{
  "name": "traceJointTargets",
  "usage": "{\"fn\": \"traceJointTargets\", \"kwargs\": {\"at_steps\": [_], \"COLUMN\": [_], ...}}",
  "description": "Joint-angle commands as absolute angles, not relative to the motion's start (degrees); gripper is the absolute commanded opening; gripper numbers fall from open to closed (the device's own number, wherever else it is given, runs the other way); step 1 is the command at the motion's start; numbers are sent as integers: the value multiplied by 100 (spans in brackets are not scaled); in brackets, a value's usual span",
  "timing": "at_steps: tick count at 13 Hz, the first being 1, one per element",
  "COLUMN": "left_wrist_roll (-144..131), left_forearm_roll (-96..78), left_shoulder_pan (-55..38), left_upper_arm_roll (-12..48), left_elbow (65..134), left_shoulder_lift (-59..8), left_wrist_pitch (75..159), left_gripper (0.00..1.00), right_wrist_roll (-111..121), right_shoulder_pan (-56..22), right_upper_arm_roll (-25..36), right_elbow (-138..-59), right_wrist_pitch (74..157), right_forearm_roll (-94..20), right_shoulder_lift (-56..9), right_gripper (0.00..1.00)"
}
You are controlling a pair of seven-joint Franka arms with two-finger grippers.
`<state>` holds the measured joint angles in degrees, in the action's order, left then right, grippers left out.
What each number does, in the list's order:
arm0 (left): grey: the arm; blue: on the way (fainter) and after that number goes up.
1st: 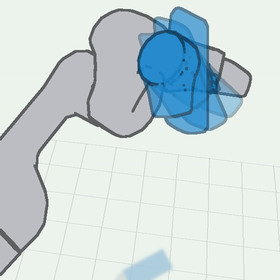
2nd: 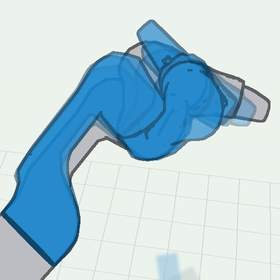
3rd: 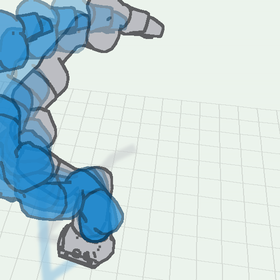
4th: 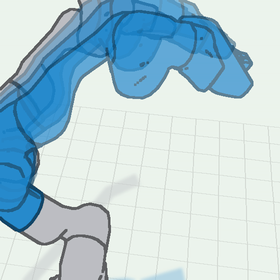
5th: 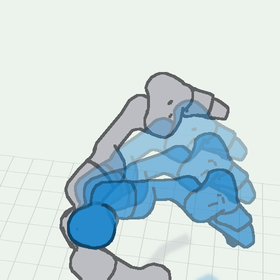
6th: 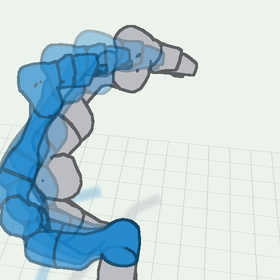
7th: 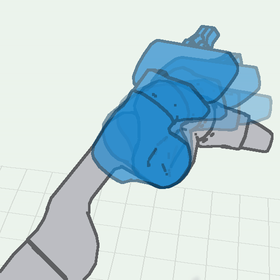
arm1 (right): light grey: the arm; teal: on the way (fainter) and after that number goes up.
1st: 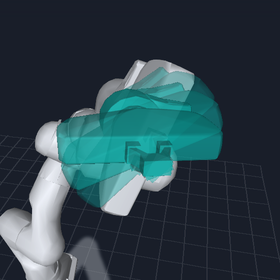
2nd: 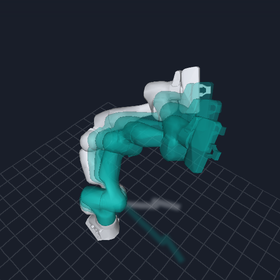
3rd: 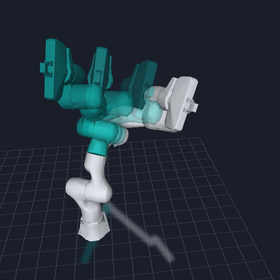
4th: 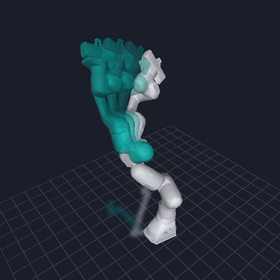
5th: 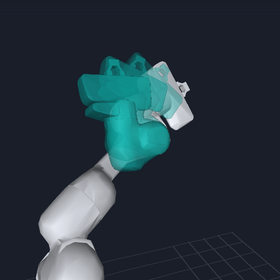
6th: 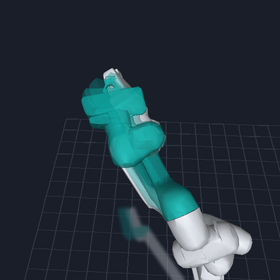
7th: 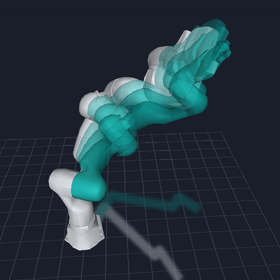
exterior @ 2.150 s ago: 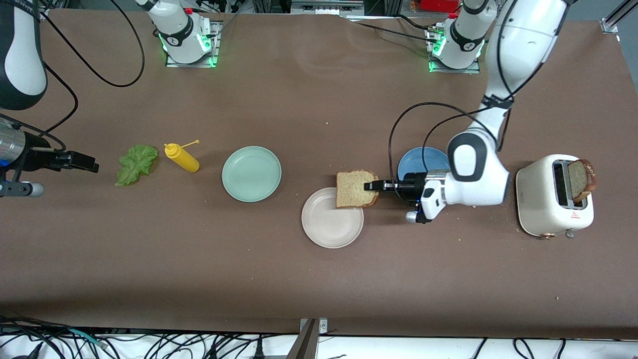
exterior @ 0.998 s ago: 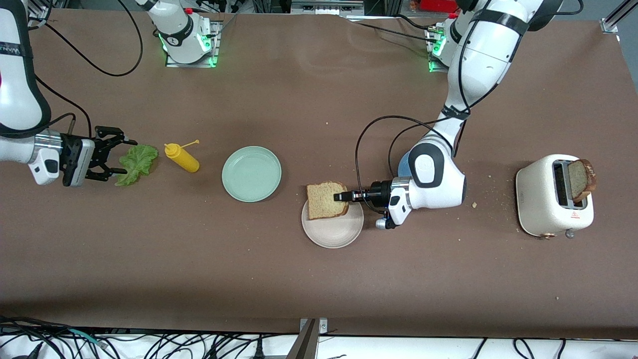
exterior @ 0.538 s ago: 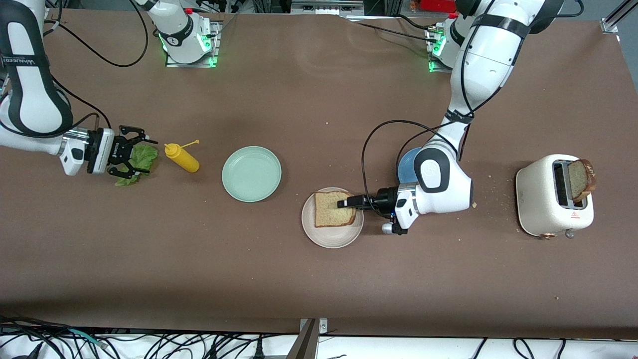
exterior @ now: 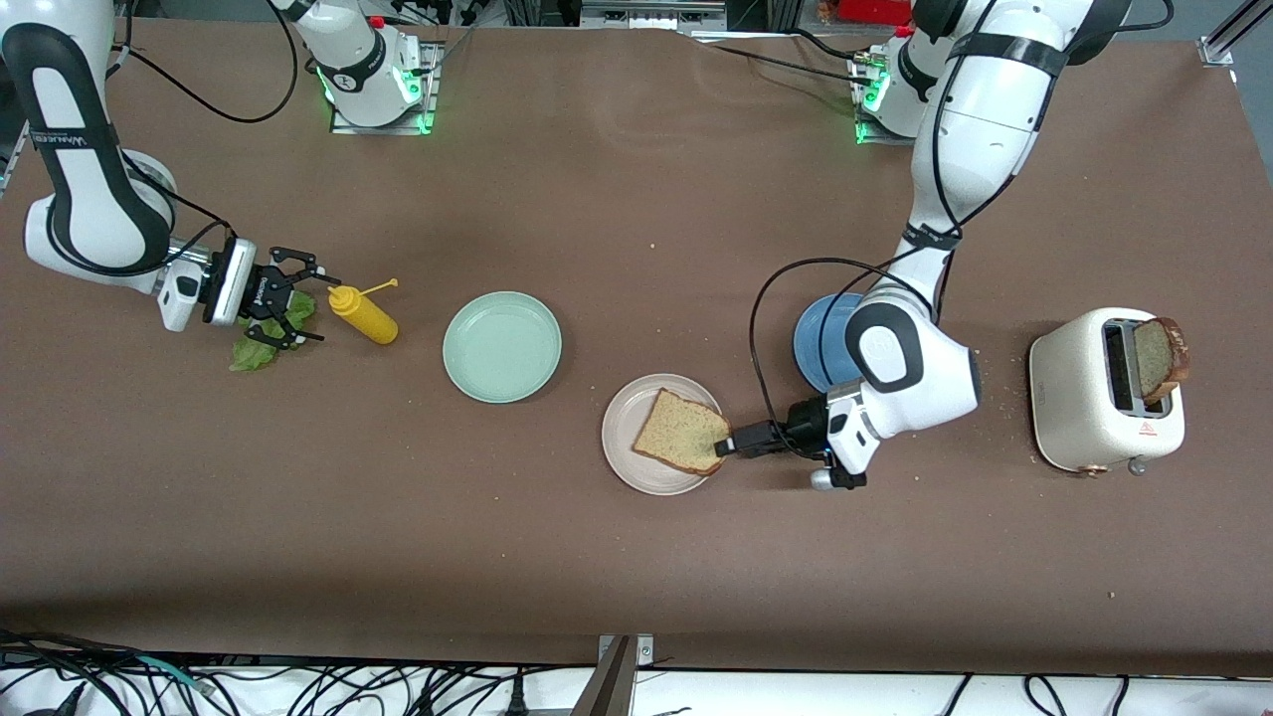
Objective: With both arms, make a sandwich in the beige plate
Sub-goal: 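Lower the toast onto the beige plate while the right gripper grasps the bottle, then lift the yellow bottle with the right gripper while the left gripper withdraws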
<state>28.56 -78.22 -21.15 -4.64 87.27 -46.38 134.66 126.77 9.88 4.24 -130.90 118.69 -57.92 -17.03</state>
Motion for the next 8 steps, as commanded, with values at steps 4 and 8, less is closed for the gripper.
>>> {"fn": "traceJointTargets", "kwargs": {"at_steps": [4, 8], "left_wrist_roll": [2857, 2804], "left_forearm_roll": [-6945, -5875], "left_shoulder_pan": [-2127, -2118], "left_upper_arm_roll": [-1352, -2002], "left_elbow": [9472, 10430], "left_shoulder_lift": [-3720, -2797], "left_wrist_pitch": [13483, 13421], "left_gripper": [100, 100], "right_wrist_roll": [13930, 13966], "right_shoulder_pan": [1002, 765], "right_upper_arm_roll": [404, 325], "right_elbow": [-13166, -13166], "right_wrist_pitch": [11927, 12058], "right_forearm_roll": [-6995, -7488], "right_shoulder_lift": [-2364, -2408], "right_gripper": [99, 98]}}
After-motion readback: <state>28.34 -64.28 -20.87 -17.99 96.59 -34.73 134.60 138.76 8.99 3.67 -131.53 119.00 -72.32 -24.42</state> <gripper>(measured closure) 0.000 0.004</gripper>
